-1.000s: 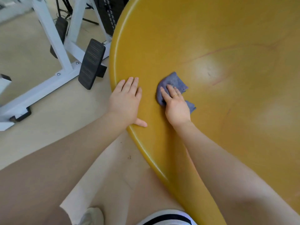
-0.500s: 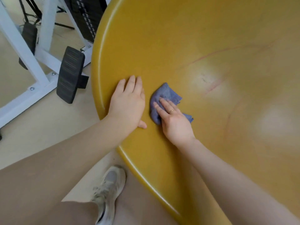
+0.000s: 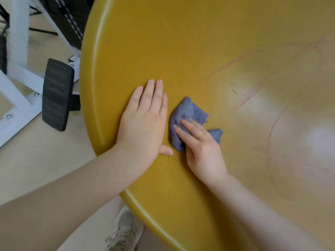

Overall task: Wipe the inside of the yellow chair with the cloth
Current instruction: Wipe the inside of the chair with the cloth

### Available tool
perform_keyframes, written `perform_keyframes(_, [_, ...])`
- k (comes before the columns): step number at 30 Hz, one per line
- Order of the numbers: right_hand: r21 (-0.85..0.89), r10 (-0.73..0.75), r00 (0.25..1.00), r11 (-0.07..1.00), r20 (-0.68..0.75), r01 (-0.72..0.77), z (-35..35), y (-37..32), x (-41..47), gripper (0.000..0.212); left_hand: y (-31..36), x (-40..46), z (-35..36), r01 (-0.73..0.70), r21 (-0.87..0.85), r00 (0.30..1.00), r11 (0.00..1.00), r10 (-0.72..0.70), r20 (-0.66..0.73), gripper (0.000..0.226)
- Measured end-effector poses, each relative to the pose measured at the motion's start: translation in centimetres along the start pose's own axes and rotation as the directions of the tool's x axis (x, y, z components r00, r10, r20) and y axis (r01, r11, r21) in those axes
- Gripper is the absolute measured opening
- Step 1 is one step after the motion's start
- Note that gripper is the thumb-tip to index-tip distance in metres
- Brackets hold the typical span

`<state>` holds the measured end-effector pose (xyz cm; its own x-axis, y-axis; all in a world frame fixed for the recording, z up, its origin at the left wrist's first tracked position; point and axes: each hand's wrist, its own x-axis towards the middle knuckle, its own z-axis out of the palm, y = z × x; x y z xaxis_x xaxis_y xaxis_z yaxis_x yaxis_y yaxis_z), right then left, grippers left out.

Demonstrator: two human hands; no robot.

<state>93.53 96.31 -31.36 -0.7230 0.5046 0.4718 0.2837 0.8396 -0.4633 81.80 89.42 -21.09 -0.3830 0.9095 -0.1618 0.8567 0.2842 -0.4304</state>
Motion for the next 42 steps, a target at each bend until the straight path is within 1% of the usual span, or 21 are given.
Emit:
perform_keyframes(2, [-0.018,0.001,0.999,1.0,-0.046,-0.002,0.6,0.8,2.5,0.043,0.2,0.1,0.0,0.0,-0.002,1.0,1.0,0.0,-0.002,0.124])
perform_keyframes(5, [-0.042,0.062,0.984,0.997,-0.166,-0.07,1.3,2.8,7.3,0.046,0.3,0.0,0.3,-0.009,0.0,1.0,1.0,0.009,-0.006,0.123])
perform_keyframes(8, [-0.005,0.155,0.951,0.987,-0.268,-0.162,1.1,4.5,10.6,0.047,0.4,0.1,0.3,-0.019,-0.009,1.0,1.0,0.019,0.012,0.121])
perform_keyframes(10, [0.03,0.227,0.926,0.973,-0.303,-0.229,1.2,4.5,11.1,0.049,0.4,0.1,0.2,-0.017,-0.01,1.0,1.0,0.017,0.022,0.12])
perform_keyframes(12, [0.029,0.238,0.933,0.97,-0.269,-0.24,1.2,3.7,9.9,0.047,0.4,0.1,0.2,-0.014,-0.02,1.0,1.0,0.014,0.019,0.119])
perform_keyframes(16, [-0.018,0.131,0.987,0.991,-0.089,-0.134,0.1,2.5,2.6,0.038,0.6,0.1,0.1,-0.007,-0.017,1.0,1.0,0.007,0.015,0.119])
perform_keyframes(18, [-0.024,0.114,0.993,0.993,-0.008,-0.114,-0.6,1.4,-0.9,0.037,0.7,0.1,0.1,-0.008,-0.01,1.0,1.0,0.008,0.011,0.117])
perform_keyframes(20, [-0.032,0.1,0.995,0.995,0.022,-0.099,-0.8,0.7,-2.1,0.035,0.8,0.2,0.1,-0.012,-0.011,1.0,1.0,0.012,-0.001,0.116])
perform_keyframes(23, [-0.092,0.052,0.998,0.994,-0.019,-0.053,-0.7,2.0,0.3,0.032,0.7,0.0,-0.1,-0.019,-0.007,1.0,1.0,0.019,0.003,0.115])
perform_keyframes(24, [-0.104,0.057,0.997,0.993,-0.048,-0.062,-0.6,2.9,1.9,0.032,0.7,0.0,-0.1,-0.022,-0.002,1.0,1.0,0.022,0.005,0.114])
perform_keyframes(26, [-0.088,0.159,0.98,0.982,-0.122,-0.17,-0.4,4.6,5.2,0.031,0.7,0.0,0.0,-0.031,0.005,0.999,1.0,0.031,0.009,0.112])
perform_keyframes(28, [-0.07,0.293,0.938,0.948,-0.184,-0.31,-0.2,5.4,7.4,0.031,0.7,0.0,0.2,-0.037,0.007,0.999,0.999,0.037,0.01,0.11])
perform_keyframes(29, [-0.075,0.333,0.921,0.932,-0.203,-0.354,-0.1,5.5,7.8,0.032,0.6,0.0,0.2,-0.041,0.007,0.999,0.999,0.041,0.009,0.11])
perform_keyframes(30, [-0.08,0.346,0.917,0.927,-0.201,-0.367,0.0,5.2,7.5,0.032,0.6,0.0,0.2,-0.044,0.004,0.999,0.999,0.044,0.01,0.11])
perform_keyframes(32, [-0.092,0.292,0.947,0.948,-0.134,-0.305,-0.2,4.0,5.2,0.032,0.6,-0.2,0.1,-0.05,-0.016,0.999,0.999,0.05,0.006,0.109])
perform_keyframes(34, [-0.072,0.225,0.974,0.971,-0.03,-0.227,-0.9,2.3,1.3,0.037,0.7,-0.2,0.0,-0.081,-0.045,0.997,0.996,0.081,0.0,0.103])
perform_keyframes(37, [-0.017,0.188,0.976,0.982,0.109,-0.188,-1.9,-0.2,-4.4,0.04,0.9,-0.4,-0.3,-0.163,-0.07,0.986,0.984,0.165,0.02,0.087])
perform_keyframes(39, [-0.013,0.151,0.978,0.988,0.146,-0.151,-2.0,-1.0,-6.0,0.04,1.1,-0.7,-0.5,-0.202,-0.076,0.977,0.976,0.206,0.047,0.084])
perform_keyframes(40, [-0.019,0.122,0.982,0.992,0.145,-0.121,-2.0,-0.9,-5.9,0.04,1.3,-1.0,-0.5,-0.205,-0.086,0.975,0.975,0.211,0.066,0.086])
perform_keyframes(42, [-0.058,0.085,0.99,0.995,0.114,-0.079,-1.8,0.4,-4.4,0.041,2.1,-1.7,-0.3,-0.2,-0.109,0.97,0.974,0.212,0.116,0.1])
